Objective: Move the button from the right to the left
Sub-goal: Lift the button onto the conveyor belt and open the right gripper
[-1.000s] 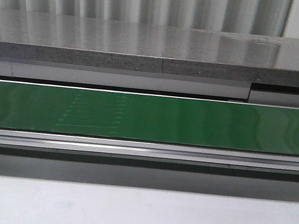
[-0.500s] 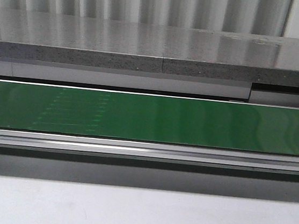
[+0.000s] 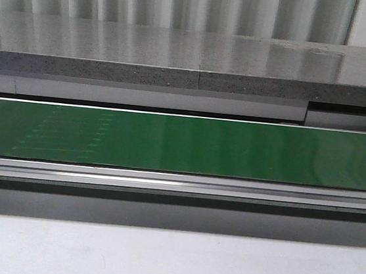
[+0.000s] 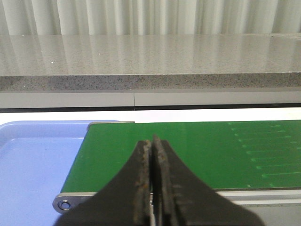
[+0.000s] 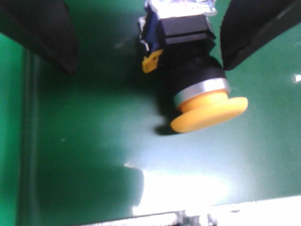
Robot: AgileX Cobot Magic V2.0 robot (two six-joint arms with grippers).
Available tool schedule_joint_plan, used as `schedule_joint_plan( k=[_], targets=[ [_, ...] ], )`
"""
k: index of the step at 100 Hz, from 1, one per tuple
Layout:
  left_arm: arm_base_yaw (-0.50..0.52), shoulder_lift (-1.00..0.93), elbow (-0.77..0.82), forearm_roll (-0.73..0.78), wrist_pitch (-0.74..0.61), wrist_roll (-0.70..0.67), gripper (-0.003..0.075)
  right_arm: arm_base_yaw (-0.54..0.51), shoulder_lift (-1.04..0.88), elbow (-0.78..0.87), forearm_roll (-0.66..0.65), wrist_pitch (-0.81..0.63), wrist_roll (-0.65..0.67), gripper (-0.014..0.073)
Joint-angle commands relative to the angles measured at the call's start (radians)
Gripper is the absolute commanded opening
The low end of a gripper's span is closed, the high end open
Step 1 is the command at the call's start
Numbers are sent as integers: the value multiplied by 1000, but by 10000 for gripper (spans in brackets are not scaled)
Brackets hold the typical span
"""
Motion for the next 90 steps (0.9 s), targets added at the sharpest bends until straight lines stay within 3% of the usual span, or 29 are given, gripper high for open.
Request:
schedule_joint_plan(
  k=[1, 19, 42, 90],
  targets=[
    [2, -36, 24, -4, -82, -11, -20, 0, -84, -20, 36, -40, -8, 628],
    [2, -36, 24, -4, -82, -11, -20, 24, -223, -20, 114, -93, -99, 628],
    [2, -36, 24, -4, -82, -11, -20, 99, -437, 18, 114, -131, -147, 626],
    [2, -36, 24, -4, -82, -11, -20, 136, -978, 478, -6, -365, -175, 593]
  ],
)
